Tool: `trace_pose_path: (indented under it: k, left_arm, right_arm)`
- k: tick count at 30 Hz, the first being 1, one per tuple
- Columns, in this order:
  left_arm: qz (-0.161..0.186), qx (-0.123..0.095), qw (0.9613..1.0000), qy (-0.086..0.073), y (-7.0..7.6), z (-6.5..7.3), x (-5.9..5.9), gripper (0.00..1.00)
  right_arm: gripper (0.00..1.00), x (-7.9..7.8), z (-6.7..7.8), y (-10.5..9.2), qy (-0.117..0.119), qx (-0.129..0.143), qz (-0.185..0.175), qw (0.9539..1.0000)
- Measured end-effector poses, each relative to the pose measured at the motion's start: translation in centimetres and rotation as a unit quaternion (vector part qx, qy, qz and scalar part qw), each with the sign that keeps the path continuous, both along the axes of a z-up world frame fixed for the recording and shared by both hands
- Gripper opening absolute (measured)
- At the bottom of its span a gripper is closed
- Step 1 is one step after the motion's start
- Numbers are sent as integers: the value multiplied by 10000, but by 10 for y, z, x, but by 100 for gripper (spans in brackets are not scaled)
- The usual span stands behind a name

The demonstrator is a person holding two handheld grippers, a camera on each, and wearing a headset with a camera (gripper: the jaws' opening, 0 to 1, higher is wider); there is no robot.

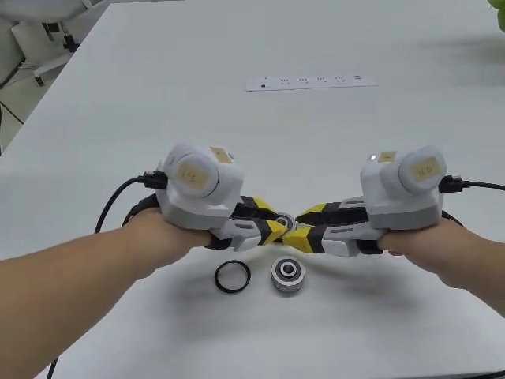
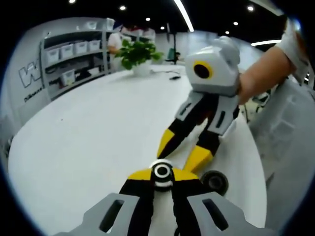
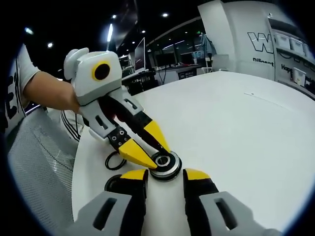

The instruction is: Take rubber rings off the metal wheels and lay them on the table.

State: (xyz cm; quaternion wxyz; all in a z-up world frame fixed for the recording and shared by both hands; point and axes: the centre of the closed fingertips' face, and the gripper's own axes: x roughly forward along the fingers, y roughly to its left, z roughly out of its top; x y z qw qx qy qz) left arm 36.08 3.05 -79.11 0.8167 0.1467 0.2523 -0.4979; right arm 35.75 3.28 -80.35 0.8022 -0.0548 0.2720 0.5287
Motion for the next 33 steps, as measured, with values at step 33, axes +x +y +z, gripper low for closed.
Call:
trace_pose_path:
  k: [33]
  left_arm:
    - [177, 18, 9998, 35, 0, -2, 1, 13]
  right_arm:
    - [4, -5, -3, -5, -25, -170, 30, 9998]
